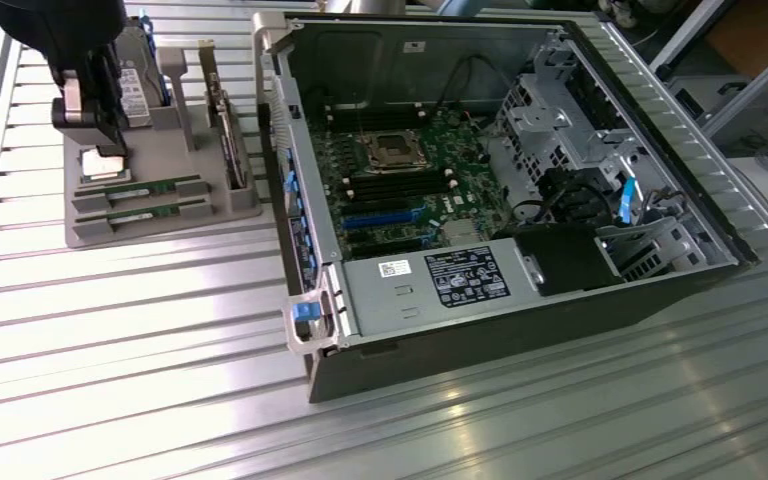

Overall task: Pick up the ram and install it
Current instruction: 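Pick up the ram and move it above insertion slot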

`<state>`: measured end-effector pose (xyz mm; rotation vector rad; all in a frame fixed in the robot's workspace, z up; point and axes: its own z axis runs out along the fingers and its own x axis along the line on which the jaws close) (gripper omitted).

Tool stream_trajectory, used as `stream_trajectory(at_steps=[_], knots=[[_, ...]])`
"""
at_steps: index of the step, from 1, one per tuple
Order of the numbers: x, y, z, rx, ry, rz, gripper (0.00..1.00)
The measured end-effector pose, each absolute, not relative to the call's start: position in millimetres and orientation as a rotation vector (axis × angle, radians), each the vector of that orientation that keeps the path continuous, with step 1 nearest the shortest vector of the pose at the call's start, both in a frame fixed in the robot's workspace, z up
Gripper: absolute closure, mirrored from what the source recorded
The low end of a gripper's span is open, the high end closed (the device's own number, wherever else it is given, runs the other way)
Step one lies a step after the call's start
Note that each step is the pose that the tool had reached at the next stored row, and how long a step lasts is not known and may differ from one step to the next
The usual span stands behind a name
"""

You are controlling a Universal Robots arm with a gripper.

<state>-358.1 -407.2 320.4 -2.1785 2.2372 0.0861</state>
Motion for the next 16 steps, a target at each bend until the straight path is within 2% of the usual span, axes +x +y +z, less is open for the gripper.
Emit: stream_trajectory(at_steps=[8,16], knots=[[-359,-407,311,-2.179,2.238,0.084,0.64],[-359,-407,302,-2.192,2.251,0.057,0.64]])
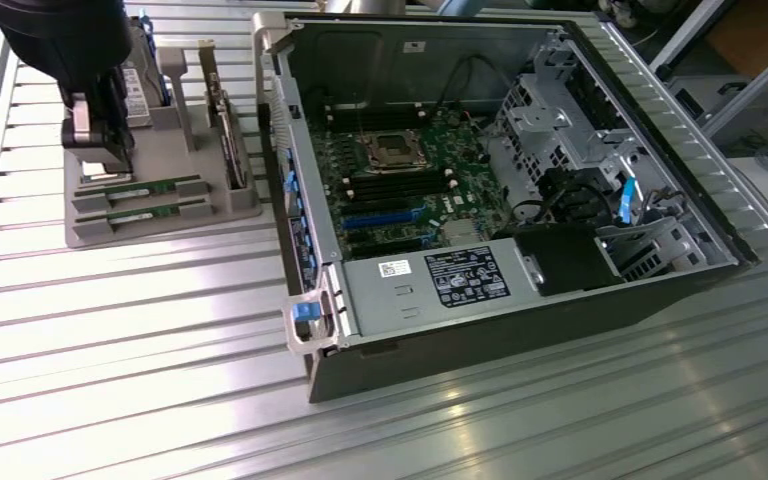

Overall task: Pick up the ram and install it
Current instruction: 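Pick up the ram and move it above insertion slot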

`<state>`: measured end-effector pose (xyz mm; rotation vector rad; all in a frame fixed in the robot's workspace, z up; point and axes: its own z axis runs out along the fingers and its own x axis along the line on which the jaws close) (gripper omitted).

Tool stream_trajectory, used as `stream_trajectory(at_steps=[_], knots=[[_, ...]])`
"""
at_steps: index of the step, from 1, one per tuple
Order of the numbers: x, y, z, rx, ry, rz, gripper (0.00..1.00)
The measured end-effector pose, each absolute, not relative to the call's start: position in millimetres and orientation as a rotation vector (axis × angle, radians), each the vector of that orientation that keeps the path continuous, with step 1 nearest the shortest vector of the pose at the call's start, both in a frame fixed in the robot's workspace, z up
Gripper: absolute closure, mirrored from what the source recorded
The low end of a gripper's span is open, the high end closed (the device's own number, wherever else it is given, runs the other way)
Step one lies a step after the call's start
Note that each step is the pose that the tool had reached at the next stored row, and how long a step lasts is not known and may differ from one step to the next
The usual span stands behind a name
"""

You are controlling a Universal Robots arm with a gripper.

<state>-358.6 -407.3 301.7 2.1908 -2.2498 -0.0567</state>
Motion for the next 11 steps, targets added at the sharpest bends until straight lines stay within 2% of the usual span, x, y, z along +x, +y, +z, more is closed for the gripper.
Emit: stream_trajectory(at_steps=[11], knots=[[-359,-406,285,2.191,-2.25,-0.057,0.64]])
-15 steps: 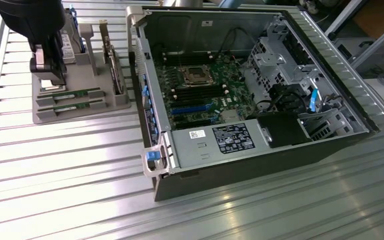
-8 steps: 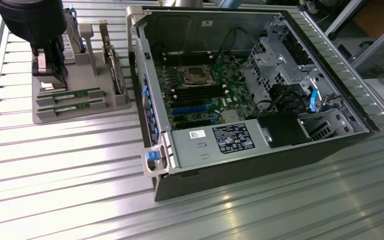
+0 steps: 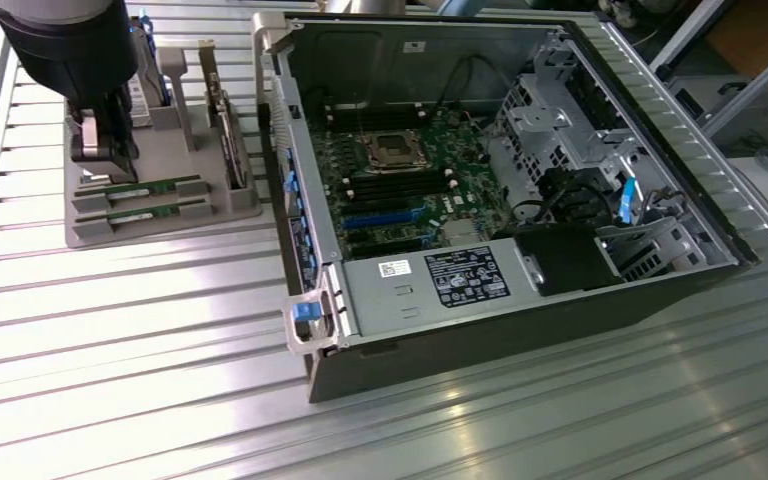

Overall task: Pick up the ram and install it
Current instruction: 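Pick up the ram and move it above insertion slot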

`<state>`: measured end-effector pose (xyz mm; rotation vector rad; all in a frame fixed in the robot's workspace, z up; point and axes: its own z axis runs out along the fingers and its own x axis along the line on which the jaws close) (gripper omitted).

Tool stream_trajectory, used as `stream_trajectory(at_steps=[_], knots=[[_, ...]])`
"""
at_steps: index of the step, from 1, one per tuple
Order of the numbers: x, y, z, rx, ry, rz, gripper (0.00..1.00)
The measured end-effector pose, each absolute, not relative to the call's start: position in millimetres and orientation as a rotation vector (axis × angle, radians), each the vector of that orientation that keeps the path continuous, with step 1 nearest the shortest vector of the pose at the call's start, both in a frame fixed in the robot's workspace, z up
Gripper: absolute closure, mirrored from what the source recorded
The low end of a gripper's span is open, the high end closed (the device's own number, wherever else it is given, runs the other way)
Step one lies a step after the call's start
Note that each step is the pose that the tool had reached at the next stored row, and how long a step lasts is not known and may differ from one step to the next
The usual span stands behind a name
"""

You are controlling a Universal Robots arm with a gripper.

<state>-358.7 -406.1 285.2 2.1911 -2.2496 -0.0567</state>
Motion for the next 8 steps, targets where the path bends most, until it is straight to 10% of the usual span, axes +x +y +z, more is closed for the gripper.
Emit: stream_trajectory(at_steps=[8], knots=[[-358.7,-403.8,276.1,2.194,-2.247,-0.057,0.64]])
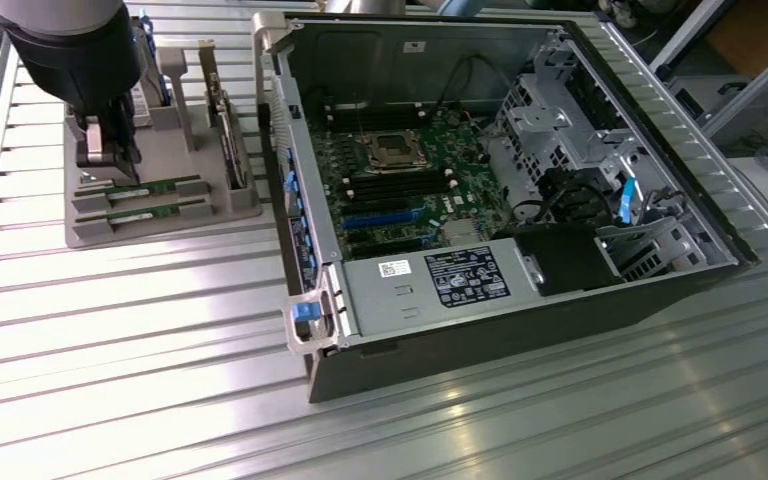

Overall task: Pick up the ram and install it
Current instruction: 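Pick up the ram and move it above insertion slot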

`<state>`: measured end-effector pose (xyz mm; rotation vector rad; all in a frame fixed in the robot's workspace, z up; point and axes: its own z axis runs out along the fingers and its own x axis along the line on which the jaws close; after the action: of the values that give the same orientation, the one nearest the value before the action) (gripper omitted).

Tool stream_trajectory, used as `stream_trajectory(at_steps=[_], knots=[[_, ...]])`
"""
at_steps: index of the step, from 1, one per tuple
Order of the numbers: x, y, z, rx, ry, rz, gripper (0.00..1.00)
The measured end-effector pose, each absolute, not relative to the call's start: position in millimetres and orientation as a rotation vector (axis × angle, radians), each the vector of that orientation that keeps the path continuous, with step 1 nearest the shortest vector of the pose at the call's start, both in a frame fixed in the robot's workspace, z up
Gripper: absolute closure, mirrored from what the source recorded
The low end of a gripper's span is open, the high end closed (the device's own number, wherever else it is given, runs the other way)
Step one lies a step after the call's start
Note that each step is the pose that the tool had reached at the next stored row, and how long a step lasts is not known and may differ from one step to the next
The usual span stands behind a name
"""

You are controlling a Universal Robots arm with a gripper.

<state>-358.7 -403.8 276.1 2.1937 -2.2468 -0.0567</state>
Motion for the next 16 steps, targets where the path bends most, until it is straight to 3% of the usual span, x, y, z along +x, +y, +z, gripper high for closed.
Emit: stream_trajectory(at_steps=[16], knots=[[-359,-397,261,2.282,-2.154,-0.055,0.64]])
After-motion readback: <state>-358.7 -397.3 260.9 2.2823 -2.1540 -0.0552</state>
